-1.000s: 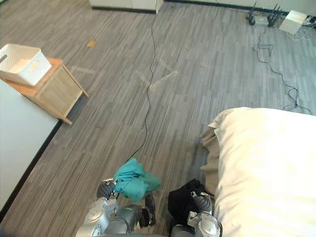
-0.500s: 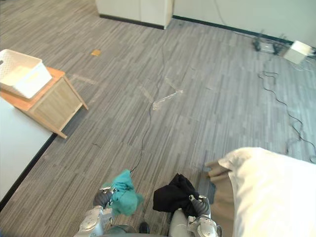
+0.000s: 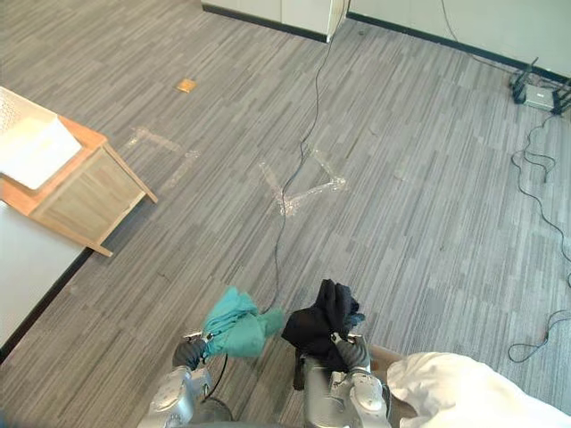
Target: Tidy the bed and pick cloth on bed and put in laundry
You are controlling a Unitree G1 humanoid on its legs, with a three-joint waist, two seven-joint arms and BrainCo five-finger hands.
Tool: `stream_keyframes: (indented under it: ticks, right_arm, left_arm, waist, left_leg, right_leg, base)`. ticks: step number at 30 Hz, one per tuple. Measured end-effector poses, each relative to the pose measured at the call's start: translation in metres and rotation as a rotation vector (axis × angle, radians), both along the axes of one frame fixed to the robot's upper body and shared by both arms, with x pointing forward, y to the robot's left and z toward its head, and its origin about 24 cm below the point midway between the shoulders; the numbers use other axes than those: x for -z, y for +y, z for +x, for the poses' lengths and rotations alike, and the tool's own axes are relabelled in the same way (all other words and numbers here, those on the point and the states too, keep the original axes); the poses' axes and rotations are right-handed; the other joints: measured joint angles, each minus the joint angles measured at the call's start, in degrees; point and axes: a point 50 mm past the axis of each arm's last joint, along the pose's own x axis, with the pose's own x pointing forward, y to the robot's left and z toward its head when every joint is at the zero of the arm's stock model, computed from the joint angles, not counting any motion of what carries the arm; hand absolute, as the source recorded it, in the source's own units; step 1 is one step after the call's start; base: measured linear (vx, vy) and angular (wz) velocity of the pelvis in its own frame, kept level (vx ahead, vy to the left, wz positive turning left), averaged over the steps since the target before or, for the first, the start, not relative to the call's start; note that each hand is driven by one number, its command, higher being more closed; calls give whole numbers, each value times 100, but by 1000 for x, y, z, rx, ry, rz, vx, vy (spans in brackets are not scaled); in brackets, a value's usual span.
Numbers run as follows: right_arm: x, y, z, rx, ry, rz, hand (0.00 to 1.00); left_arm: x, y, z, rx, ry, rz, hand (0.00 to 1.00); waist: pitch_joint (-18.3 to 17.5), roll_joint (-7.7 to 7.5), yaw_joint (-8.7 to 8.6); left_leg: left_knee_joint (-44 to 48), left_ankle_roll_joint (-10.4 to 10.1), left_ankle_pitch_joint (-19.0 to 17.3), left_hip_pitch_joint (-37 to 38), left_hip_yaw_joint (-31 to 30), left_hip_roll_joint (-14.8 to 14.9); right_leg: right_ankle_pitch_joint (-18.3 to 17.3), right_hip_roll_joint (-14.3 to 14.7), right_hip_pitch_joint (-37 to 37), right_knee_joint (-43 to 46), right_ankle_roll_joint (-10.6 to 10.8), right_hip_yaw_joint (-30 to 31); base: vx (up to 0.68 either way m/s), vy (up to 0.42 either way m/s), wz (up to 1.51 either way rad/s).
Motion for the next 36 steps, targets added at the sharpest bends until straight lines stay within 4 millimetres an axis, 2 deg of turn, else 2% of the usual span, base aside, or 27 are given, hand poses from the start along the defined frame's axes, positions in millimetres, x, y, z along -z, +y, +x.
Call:
stream_keyframes:
  ticks: [1,3,5,7,9,11,12,13,14,15,17,19,20,21,22,23,25,27,28,29,30,31,32,33,34,35,36]
  right_arm:
    - [0,-1,-3,4,5,2,100]
    - [0,-5,-4,15,8,-2,100]
    - [0,-5,0,13,9,-2,100]
    - [3,-6,-1,15,24,0,100]
    - [8,-7,-3,20,53,0,100]
    - [16,-12,-12,46,106,-5,100]
    - [19,-11,-13,48,120,-4,100]
    - [20,-10,-14,50,129,-3,100]
    - [22,-9,-16,50,144,-3,100]
    - [21,-7,-13,29,137,-12,100]
    - [21,-4,-13,16,142,-20,100]
    - [24,-3,-17,6,157,-17,100]
    - [26,-2,-19,-3,170,-23,100]
    - [27,1,-21,-20,179,-29,100]
    - [28,2,-23,-28,184,-33,100]
    - [29,0,-27,-29,194,-43,100]
    - [29,-1,-31,-21,202,-47,100]
    - [27,-1,-28,-19,187,-49,100]
    - [24,-2,-22,-16,165,-51,100]
    - [22,-3,-17,-18,146,-55,100]
    - [21,-3,-14,-20,137,-56,100]
    - [20,-3,-13,-21,133,-56,100]
    - [18,-2,-8,-25,120,-54,100]
    - [18,-2,-7,-28,114,-54,100]
    - [17,-1,-7,-28,109,-50,100]
    - [14,-7,-1,-31,102,-69,100]
    - [12,-8,5,-25,84,-70,100]
  left_arm:
    - [3,-1,-7,-26,20,-26,100]
    - [-2,-3,-3,-17,-6,-32,100]
    - [-6,-4,0,-29,-28,-50,100]
    - [-6,-3,2,-45,-33,-61,100]
    - [-6,-2,2,-49,-33,-62,100]
    - [-6,-1,1,-52,-30,-61,100]
    - [-6,1,1,-57,-31,-58,100]
    - [-6,1,2,-56,-33,-56,100]
    - [-7,0,5,-54,-41,-57,100]
    - [-8,1,7,-52,-44,-55,100]
    - [-9,1,7,-65,-50,-61,100]
    - [-6,6,0,-84,-30,-53,100]
    - [-3,9,-6,-86,-10,-50,100]
    - [-2,14,-5,-78,-5,-36,100]
    - [-1,15,-6,-66,4,-26,100]
    - [2,17,-9,-44,25,-11,100]
    - [3,18,-12,-46,38,-4,100]
    - [2,19,-10,-48,33,-3,100]
    - [2,18,-9,-48,30,-7,100]
    - [0,15,-4,-46,14,-14,100]
    - [-1,14,-3,-48,10,-18,100]
    - [-1,14,-3,-48,9,-18,100]
    - [-1,16,-3,-56,9,-16,100]
    - [0,17,-4,-60,13,-15,100]
    - [2,21,-10,-72,31,-9,100]
    - [8,15,-12,-92,70,-35,100]
    - [8,13,-11,-89,64,-42,100]
  waist:
    - [-27,75,74]
    - [16,-15,160]
    - [16,-46,334]
    - [0,-27,439]
    - [-8,-56,447]
    - [-37,-33,486]
    - [-63,-19,560]
    - [-85,-39,617]
    - [-161,-234,622]
    - [-162,-267,642]
    - [-160,-319,661]
    - [-298,-449,708]
    - [-449,-466,684]
    - [-489,-654,587]
    - [-494,-726,547]
    - [-492,-754,433]
    - [-476,-679,322]
    - [-471,-666,279]
    - [-429,-565,257]
    - [-417,-515,227]
    - [-345,-364,228]
    - [-339,-351,227]
    - [-355,-374,231]
    - [-376,-413,246]
    - [-437,-606,283]
    - [-394,-249,347]
    - [-375,-252,319]
  left_leg:
    - [821,-39,-105,-387,22,180]
    - [1176,-8,-613,-938,158,69]
    - [401,27,-1032,-1389,265,-317]
    - [-807,36,-1069,-1480,298,-612]
    - [-2220,14,-793,-1467,349,-910]
    - [-3775,92,222,-1471,701,-1038]
    - [-3910,256,730,-1415,880,-1039]
    - [-3927,618,761,-1341,1002,-1115]
    - [-3881,880,679,-1278,1051,-1305]
    - [-3603,1099,486,-1329,1088,-1354]
    - [-3368,1245,312,-1179,1226,-1409]
    - [-3561,1130,-82,-629,1212,-1546]
    - [-3753,1076,-447,-322,1123,-1595]
    - [-3828,1089,-591,-69,840,-1791]
    - [-3820,1083,-666,52,738,-1858]
    - [-3807,1105,-783,329,524,-1901]
    - [-3853,1118,-842,699,101,-1871]
    - [-3843,1119,-843,898,-166,-1743]
    - [-3793,1097,-855,981,-387,-1597]
    - [-3725,1004,-907,1079,-550,-1366]
    - [-3655,851,-993,1145,-674,-1145]
    - [-3633,801,-1022,1158,-704,-1090]
    - [-3614,514,-1181,1253,-725,-921]
    - [-3614,365,-1267,1297,-726,-885]
    - [-3613,40,-1479,1439,-751,-867]
    - [-3592,-133,-1572,1498,-819,-549]
    - [-3604,-199,-1526,1441,-817,-521]
  right_leg:
    - [-29,111,320,-212,-120,16]
    - [-161,104,613,-327,-288,77]
    - [-224,55,933,-571,-305,306]
    - [-295,-24,1140,-637,-237,396]
    - [-462,-145,1400,-675,-102,391]
    - [-739,-210,1775,-810,115,382]
    - [-869,-257,1938,-825,214,409]
    - [-958,-334,2013,-823,278,420]
    - [-947,-493,2033,-819,349,450]
    - [-775,-588,2097,-766,568,478]
    - [-598,-710,2142,-357,804,600]
    - [-552,-791,1872,1039,955,684]
    - [-354,-868,1400,2299,1405,684]
    - [56,-1101,917,3562,1782,697]
    - [32,-1250,676,4159,1748,653]
    - [-135,-1504,350,4953,1478,374]
    - [-514,-1801,-44,5291,1107,-62]
    - [-781,-1813,-467,4938,911,-160]
    - [-862,-1665,-674,4423,799,-150]
    - [-884,-1354,-747,3587,798,-34]
    - [-828,-1032,-778,2550,818,159]
    - [-805,-967,-788,2277,827,237]
    - [-284,-790,-850,874,808,570]
    - [50,-777,-856,303,855,703]
    - [964,-852,-827,-581,882,921]
    - [1226,-553,-638,-642,808,699]
    - [1070,-573,-666,-475,731,678]
  base:
    - [324,-113,-9]
    - [337,-105,-12]
    - [314,-54,-46]
    - [400,33,-44]
    - [433,83,-2]
    - [586,161,4]
    - [417,121,-4]
    - [564,122,5]
    - [569,117,21]
    - [667,158,34]
    - [494,167,24]
    - [503,182,13]
    - [472,138,46]
    - [469,113,65]
    - [438,42,101]
    - [354,2,87]
    - [465,-37,111]
    - [481,-130,105]
    - [491,-248,101]
    - [482,-275,116]
    - [328,-221,87]
    - [429,-324,85]
    - [449,-355,63]
    - [587,-485,79]
    - [520,-443,43]
    - [474,-408,38]
    - [353,-353,34]
